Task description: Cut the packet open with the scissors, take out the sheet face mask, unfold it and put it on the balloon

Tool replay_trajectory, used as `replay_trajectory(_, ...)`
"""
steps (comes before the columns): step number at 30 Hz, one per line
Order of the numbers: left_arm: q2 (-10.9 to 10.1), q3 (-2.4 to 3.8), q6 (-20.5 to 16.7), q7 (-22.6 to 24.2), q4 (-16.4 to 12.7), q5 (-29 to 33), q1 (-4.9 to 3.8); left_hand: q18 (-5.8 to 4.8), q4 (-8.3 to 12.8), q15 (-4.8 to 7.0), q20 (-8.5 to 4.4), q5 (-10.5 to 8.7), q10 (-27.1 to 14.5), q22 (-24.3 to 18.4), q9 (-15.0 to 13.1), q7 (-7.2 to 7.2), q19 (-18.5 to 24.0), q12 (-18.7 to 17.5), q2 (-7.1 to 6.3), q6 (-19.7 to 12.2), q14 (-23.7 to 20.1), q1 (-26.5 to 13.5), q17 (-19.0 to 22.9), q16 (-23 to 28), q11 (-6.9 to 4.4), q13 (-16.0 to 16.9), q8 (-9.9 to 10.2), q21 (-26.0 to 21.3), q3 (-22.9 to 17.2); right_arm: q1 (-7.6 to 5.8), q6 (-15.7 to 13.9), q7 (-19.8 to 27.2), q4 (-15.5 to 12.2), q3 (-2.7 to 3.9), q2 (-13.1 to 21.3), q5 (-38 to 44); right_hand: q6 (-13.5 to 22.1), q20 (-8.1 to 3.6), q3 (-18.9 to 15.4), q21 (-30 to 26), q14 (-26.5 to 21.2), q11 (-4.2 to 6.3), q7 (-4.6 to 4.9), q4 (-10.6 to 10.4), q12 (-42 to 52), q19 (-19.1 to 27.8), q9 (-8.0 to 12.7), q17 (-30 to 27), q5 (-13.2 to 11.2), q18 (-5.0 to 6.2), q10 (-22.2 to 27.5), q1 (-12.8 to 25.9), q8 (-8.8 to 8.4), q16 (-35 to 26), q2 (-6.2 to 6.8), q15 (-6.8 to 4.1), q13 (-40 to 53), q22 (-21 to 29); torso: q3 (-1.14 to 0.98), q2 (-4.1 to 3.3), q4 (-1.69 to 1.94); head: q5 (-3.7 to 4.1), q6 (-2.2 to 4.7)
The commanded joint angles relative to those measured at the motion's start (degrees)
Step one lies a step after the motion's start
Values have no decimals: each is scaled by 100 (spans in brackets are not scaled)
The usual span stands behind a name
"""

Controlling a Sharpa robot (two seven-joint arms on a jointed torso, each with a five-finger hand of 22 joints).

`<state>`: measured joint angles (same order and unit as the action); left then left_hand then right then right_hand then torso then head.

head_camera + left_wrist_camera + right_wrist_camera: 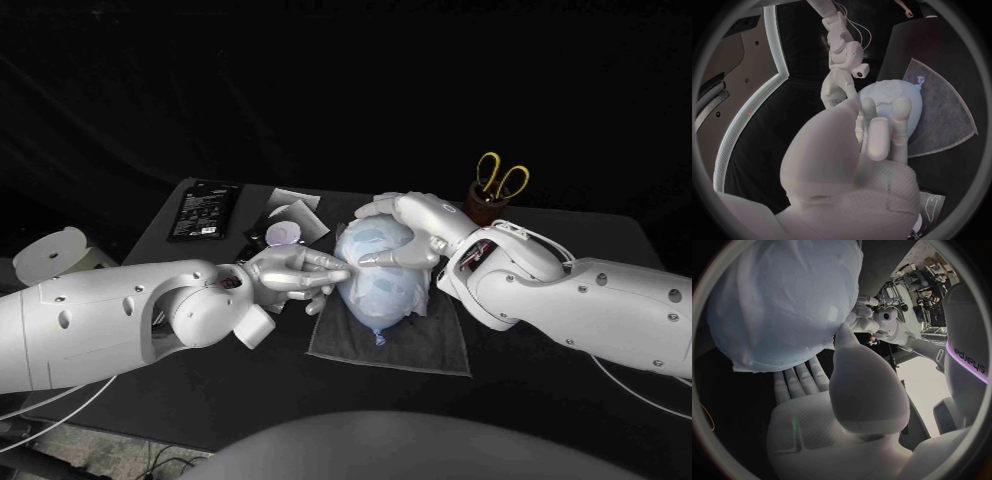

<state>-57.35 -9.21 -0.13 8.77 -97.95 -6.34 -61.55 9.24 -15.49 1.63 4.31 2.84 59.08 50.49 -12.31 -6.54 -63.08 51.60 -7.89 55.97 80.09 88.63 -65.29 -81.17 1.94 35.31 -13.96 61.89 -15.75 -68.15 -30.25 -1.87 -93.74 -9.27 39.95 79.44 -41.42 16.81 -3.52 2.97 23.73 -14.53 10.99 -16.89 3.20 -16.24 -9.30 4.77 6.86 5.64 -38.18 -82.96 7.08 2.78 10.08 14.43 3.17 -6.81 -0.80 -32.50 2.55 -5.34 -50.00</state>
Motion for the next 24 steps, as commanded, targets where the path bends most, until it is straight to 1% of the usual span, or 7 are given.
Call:
replay_trajectory(1, -6, 3, 381, 93, -28, 38, 2, -60, 22, 21, -4, -6, 4, 9, -21, 17, 5, 31, 18, 89, 45, 65, -6, -21, -47, 5, -58, 22, -66, 8, -74, 0, 8, 1, 7, 10, -46, 0, 45, 29, -43, 25, 472, -1, -14, 16, -8, -8, -19, 29, -17, -17, 22, -31, -77, -7, -7, 4, 4, 5, 6, 7, 0)
replay_trajectory(9, -9, 3, 818, 130, -63, 39, 2, -63, 101, 50, -22, -5, -30, 44, -53, 48, 9, -6, 112, 186, 26, 174, 27, -7, -76, -20, -117, 56, -209, 12, -85, -16, 27, 1, 8, 7, -51, 1, 67, 31, -49, 22, 476, 1, -14, 15, -9, -11, -22, 29, -12, -23, 24, -32, -88, -6, -8, 4, 5, 2, 7, -7, 0)
replay_trajectory(15, -37, 4, 938, 139, -89, 23, 2, -64, 132, 36, -26, -5, -60, 51, -47, 25, 25, -57, 159, 134, -2, 197, 79, 15, -55, -52, -90, 66, -312, 13, -94, -28, 39, 1, 8, 6, -49, 1, 84, 32, -59, 22, 480, 2, -15, 12, -8, -15, -24, 28, -8, -29, 25, -33, -96, -5, -8, 3, 3, 2, 3, -10, 0)
replay_trajectory(17, -89, 4, 814, 192, -74, 9, 2, -39, 143, 28, -24, -5, -95, -66, -77, 38, 122, -103, 171, 225, -91, 182, 271, 97, -51, -77, -148, -18, -357, 14, -95, -30, 43, 1, 8, 4, -49, 1, 84, 32, -59, 22, 480, 2, -15, 12, -8, -15, -24, 28, -8, -29, 25, -33, -96, -5, -8, 3, 0, 4, 2, -17, 0)
replay_trajectory(21, -257, 4, 335, 377, -4, -31, 2, 75, 222, 11, -8, -3, -221, -628, -196, 60, 578, -343, 150, 377, -454, 160, 968, 484, -29, -226, -335, -468, -534, 15, -96, -28, 54, 1, 5, -3, -52, 1, 103, 33, -67, 21, 483, 4, -16, 15, -8, -18, -27, 28, -6, -37, 26, -35, -105, -3, -9, 5, -7, 9, -1, -6, 0)
replay_trajectory(23, -344, 4, 102, 482, 28, -91, 2, 124, 270, -18, 9, -5, -275, -901, -275, 29, 778, -534, 119, 318, -647, 128, 1366, 739, 5, -358, -406, -701, -668, 16, -94, -25, 58, 1, 7, -9, -52, 1, 103, 33, -67, 21, 483, 4, -16, 15, -8, -18, -27, 28, -6, -37, 26, -35, -105, -3, -9, 5, -5, 8, 0, 7, 0)
replay_trajectory(24, -390, 4, -32, 555, 41, -184, 1, 124, 293, -31, 18, -4, -296, -916, -304, 13, 780, -624, 97, 275, -667, 118, 1426, 793, 26, -420, -424, -721, -728, 17, -95, -23, 60, 1, 9, -13, -52, 1, 103, 33, -67, 21, 483, 4, -16, 15, -8, -18, -27, 28, -6, -37, 26, -35, -105, -3, -9, 5, -3, 7, 3, 11, 0)
